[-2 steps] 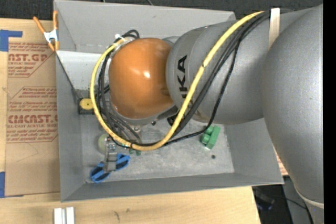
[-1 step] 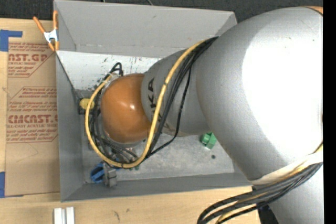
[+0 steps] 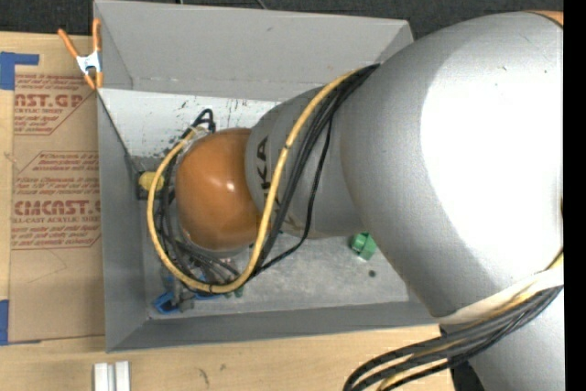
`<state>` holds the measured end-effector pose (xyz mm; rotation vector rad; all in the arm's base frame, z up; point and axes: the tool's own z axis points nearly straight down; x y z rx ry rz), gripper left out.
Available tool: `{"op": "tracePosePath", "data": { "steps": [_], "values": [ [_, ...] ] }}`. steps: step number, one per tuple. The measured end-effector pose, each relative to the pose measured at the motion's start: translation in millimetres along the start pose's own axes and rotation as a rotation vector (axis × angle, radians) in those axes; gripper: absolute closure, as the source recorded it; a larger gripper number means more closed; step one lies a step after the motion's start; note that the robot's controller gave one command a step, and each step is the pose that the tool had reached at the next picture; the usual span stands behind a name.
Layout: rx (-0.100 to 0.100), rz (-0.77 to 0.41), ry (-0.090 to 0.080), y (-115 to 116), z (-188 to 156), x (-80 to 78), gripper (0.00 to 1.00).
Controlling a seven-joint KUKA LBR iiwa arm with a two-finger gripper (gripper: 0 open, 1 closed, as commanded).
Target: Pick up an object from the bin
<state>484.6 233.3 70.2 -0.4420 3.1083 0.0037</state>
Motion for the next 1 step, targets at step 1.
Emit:
{"op": "tracePosePath", "data": {
  "steps": [1],
  "values": [
    [-0.001,0.116,-0.008,5.6,-138.4,-12.5,1.00]
  ]
}}
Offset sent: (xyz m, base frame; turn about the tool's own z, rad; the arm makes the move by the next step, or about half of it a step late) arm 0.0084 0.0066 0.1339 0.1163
